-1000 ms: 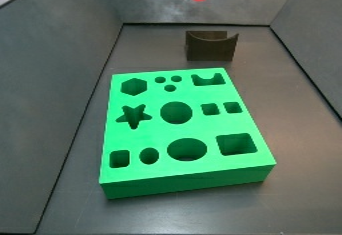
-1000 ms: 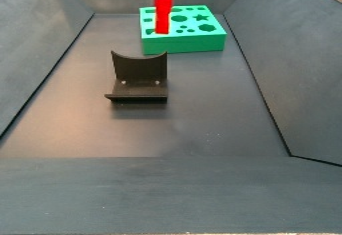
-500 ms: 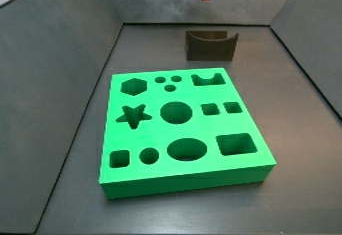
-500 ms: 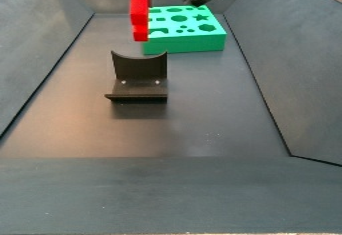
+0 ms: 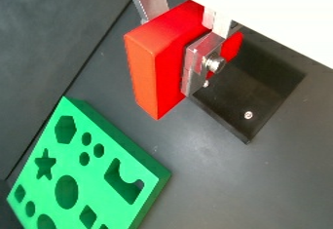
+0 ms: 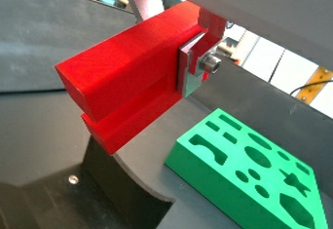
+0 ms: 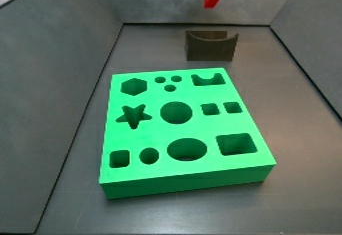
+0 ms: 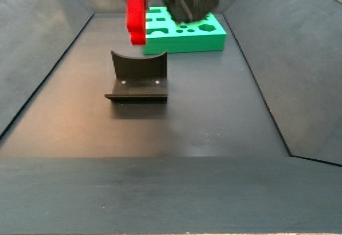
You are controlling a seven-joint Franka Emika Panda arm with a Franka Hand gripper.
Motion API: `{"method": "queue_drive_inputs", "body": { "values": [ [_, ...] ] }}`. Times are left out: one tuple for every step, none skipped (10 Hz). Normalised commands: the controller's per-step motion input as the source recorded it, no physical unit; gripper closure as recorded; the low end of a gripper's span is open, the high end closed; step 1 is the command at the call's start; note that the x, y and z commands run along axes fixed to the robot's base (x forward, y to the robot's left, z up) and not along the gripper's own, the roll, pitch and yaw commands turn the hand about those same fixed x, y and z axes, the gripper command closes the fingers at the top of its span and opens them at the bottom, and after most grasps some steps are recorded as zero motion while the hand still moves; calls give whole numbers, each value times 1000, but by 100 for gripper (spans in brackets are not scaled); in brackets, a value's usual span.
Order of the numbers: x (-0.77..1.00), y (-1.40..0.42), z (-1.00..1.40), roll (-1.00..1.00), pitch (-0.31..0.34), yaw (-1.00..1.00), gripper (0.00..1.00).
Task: Pick up the double-square object. Move up. Place the double-square object on the fixture. Regrasp the double-square object. Move to above the board. Insert the double-square object.
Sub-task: Place the double-square object on the fixture.
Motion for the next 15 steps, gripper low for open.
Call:
{"method": "queue_drive_inputs", "body": {
  "values": [
    [135,139,-1000,-1000,230,-121,100],
    [150,135,-1000,-818,216,-157,100],
    [154,140,-1000,-646,171,-184,100],
    [158,142,-1000,-471,124,-203,100],
    [165,139,-1000,-306,85,-207,100],
    [171,125,-949,-187,26,-199,100],
    [133,105,-725,-158,-10,-185,100],
    [98,93,-494,-108,-43,-154,100],
    [78,64,-494,-92,-52,-138,100],
    [71,52,-495,-85,-57,-105,100],
    [70,49,-495,-86,-56,-83,100],
    [68,46,-495,-87,-55,-54,100],
    [67,43,-495,-88,-54,-45,100],
    [0,-500,-167,0,0,0,100],
    [0,0,0,0,0,0,0]
  ]
}}
